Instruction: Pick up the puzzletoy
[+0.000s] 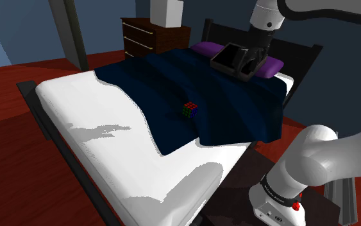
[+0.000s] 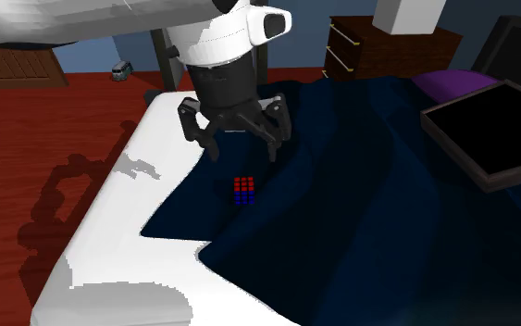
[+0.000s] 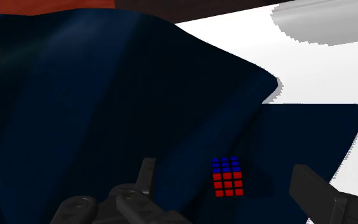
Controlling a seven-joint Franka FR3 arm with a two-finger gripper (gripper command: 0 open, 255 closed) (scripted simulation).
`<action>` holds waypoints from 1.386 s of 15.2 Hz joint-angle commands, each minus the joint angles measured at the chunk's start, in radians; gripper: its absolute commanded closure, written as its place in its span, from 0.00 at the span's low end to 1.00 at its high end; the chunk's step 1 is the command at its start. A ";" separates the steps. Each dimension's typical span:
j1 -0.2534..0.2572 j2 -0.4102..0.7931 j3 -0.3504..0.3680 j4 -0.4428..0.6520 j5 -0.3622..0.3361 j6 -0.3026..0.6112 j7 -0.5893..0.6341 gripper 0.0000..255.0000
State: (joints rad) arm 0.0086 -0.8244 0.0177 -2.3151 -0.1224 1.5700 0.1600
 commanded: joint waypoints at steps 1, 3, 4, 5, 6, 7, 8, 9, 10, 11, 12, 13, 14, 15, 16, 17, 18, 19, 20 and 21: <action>0.000 0.000 0.000 0.000 0.000 0.000 0.000 0.00; 0.001 0.043 -0.007 -0.026 0.006 0.062 0.005 0.00; 0.001 0.066 -0.010 -0.038 0.009 0.093 0.007 0.00; 0.002 0.091 -0.013 -0.048 0.012 0.124 0.009 0.00; 0.002 0.116 -0.016 -0.056 0.016 0.155 0.011 0.00; 0.003 0.143 -0.019 -0.064 0.019 0.186 0.013 0.00; 0.004 0.171 -0.022 -0.070 0.022 0.216 0.014 0.00; 0.005 0.200 -0.025 -0.075 0.026 0.247 0.015 0.00; 0.006 0.230 -0.027 -0.078 0.029 0.277 0.016 0.00; 0.007 0.261 -0.030 -0.081 0.033 0.306 0.017 0.00; 0.008 0.293 -0.033 -0.081 0.037 0.336 0.018 0.00; 0.009 0.326 -0.035 -0.081 0.041 0.365 0.018 0.00; 0.011 0.359 -0.038 -0.079 0.046 0.393 0.017 0.00; 0.012 0.393 -0.040 -0.076 0.051 0.421 0.017 0.00; 0.014 0.428 -0.043 -0.072 0.056 0.448 0.016 0.00; 0.015 0.464 -0.045 -0.066 0.061 0.474 0.015 0.00; 0.017 0.500 -0.047 -0.059 0.067 0.500 0.013 0.00; 0.018 0.537 -0.049 -0.051 0.073 0.525 0.012 0.00; 0.020 0.574 -0.050 -0.041 0.080 0.549 0.009 0.00; 0.021 0.612 -0.052 -0.030 0.087 0.572 0.007 0.00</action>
State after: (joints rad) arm 0.0300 -0.2398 -0.0300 -2.3448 -0.0412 2.1170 0.1723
